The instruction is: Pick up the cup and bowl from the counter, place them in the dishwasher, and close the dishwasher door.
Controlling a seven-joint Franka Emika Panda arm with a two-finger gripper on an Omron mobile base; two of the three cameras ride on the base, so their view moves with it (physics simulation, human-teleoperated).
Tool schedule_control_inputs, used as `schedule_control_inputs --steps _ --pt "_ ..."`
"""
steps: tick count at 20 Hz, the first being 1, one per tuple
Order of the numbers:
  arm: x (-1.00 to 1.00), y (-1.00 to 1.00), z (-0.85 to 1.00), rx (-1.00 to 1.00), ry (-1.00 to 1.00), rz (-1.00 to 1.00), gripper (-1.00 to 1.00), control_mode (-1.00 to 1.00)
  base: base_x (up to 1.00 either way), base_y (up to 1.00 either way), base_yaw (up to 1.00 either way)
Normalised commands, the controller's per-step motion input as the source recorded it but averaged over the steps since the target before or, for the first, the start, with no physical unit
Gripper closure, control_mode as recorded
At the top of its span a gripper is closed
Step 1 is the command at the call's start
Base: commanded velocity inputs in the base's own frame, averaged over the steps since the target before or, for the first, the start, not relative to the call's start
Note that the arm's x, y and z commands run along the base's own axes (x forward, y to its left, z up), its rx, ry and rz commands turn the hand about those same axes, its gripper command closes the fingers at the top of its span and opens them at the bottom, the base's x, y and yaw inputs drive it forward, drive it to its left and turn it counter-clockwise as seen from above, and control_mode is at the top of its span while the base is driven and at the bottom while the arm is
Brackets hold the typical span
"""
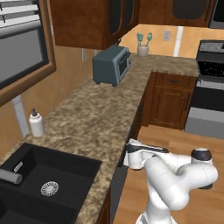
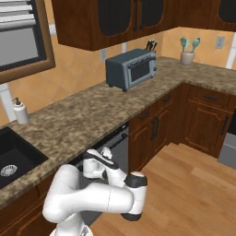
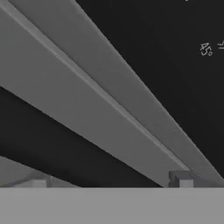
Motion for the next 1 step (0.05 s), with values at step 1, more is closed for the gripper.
schedule_control_inputs --steps 1 --pt "0.34 0.00 0.00 0.16 0.00 0.24 -1.00 -1.00 0.00 0.00 0.00"
